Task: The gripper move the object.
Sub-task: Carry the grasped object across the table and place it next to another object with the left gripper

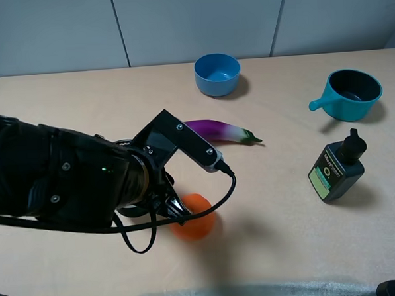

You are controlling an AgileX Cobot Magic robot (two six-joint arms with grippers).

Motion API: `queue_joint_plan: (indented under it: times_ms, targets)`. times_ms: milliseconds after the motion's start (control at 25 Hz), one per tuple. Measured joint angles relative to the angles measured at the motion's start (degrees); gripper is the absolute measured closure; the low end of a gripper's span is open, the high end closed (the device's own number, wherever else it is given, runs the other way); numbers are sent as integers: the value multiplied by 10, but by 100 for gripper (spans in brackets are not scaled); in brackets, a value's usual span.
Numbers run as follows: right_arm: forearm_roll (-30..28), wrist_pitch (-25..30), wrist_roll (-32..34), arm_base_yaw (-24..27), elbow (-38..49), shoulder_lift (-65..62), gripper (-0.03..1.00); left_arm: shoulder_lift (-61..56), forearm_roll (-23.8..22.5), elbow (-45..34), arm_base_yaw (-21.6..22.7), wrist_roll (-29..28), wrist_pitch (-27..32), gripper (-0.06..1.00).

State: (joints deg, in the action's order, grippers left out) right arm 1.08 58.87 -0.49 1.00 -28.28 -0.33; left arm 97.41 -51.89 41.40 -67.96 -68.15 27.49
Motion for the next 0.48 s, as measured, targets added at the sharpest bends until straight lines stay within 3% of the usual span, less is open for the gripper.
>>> queue_joint_plan:
  times_ms: [320,480]
  targets:
    - [0,0,0,0,0,0,28,1,-29,-16,0,-53,-15,64]
    - [0,0,0,0,0,0,28,1,-29,-17,0,-54,-16,64]
